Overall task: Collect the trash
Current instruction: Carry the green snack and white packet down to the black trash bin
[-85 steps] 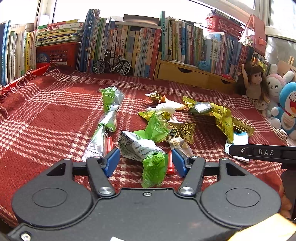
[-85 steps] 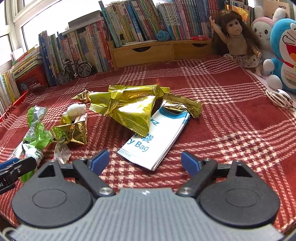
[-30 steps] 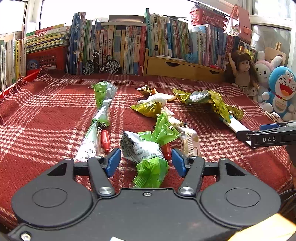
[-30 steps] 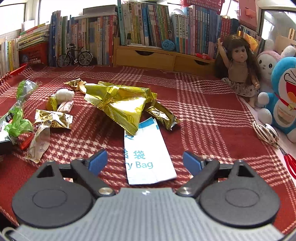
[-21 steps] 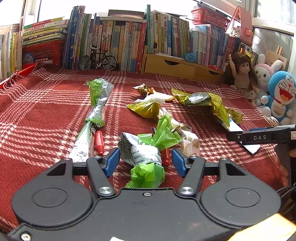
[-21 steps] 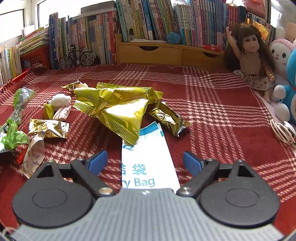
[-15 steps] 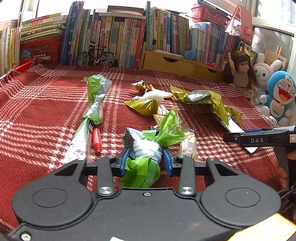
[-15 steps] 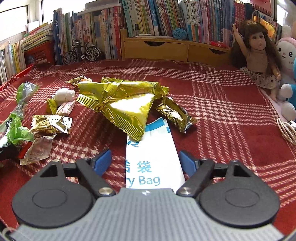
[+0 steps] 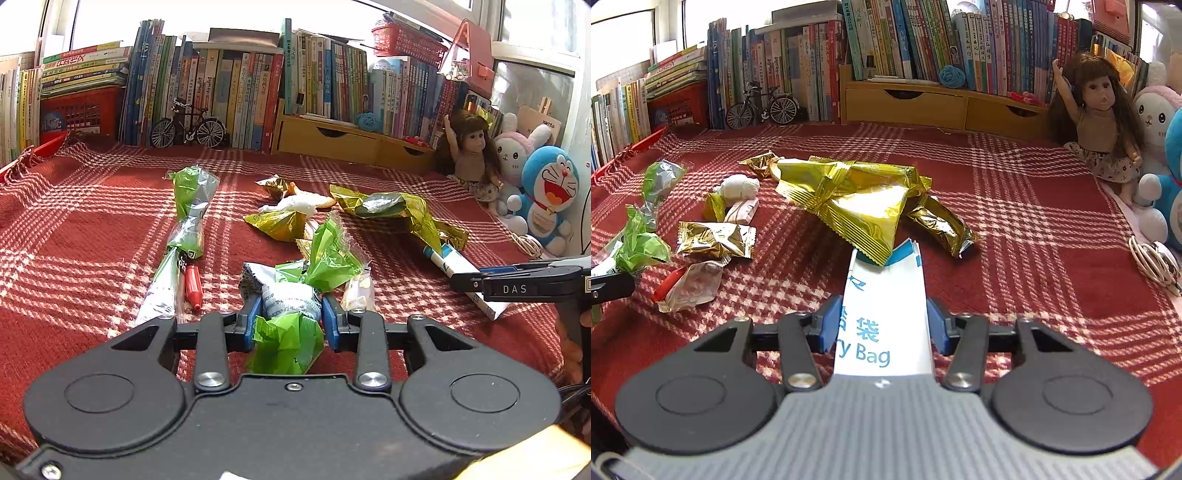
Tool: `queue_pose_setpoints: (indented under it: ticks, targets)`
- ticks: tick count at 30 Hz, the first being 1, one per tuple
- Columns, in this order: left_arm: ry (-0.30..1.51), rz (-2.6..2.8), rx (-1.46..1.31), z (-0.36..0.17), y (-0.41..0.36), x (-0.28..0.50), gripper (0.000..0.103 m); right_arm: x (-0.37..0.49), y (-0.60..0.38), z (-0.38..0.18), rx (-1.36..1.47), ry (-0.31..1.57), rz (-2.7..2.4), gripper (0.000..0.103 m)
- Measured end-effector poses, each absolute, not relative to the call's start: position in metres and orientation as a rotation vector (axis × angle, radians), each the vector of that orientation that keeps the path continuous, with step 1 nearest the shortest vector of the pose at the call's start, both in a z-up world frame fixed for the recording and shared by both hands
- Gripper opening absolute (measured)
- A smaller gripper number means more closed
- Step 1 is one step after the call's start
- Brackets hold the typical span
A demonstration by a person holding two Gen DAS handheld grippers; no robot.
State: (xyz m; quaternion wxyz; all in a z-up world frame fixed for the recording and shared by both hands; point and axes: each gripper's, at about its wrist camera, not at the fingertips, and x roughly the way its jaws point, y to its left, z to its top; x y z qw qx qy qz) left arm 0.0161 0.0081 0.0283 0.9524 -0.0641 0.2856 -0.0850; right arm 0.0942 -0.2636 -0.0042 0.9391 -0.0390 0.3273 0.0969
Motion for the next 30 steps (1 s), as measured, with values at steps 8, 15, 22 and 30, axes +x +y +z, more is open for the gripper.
queue_pose_setpoints:
  ticks: [8,15,22,30]
  targets:
    - [0.573,-0.169,-0.131,0.034,0.010,0.006,0.032,0.075,-0.262,0.002,-0.068,0.657,0.214,0.045]
    - [0.570,-0.169,-0.136,0.038,0.014,-0.005,0.032,0.059,-0.261,0.006,-0.051,0.649,0.234,0.043]
    - [0.565,-0.196,-0.148,0.045,0.018,-0.022,0.032,0.041,-0.259,0.011,-0.031,0.647,0.276,0.041]
    - [0.565,-0.243,-0.148,0.054,0.025,-0.056,0.032,0.010,-0.250,0.019,-0.037,0.645,0.362,0.040]
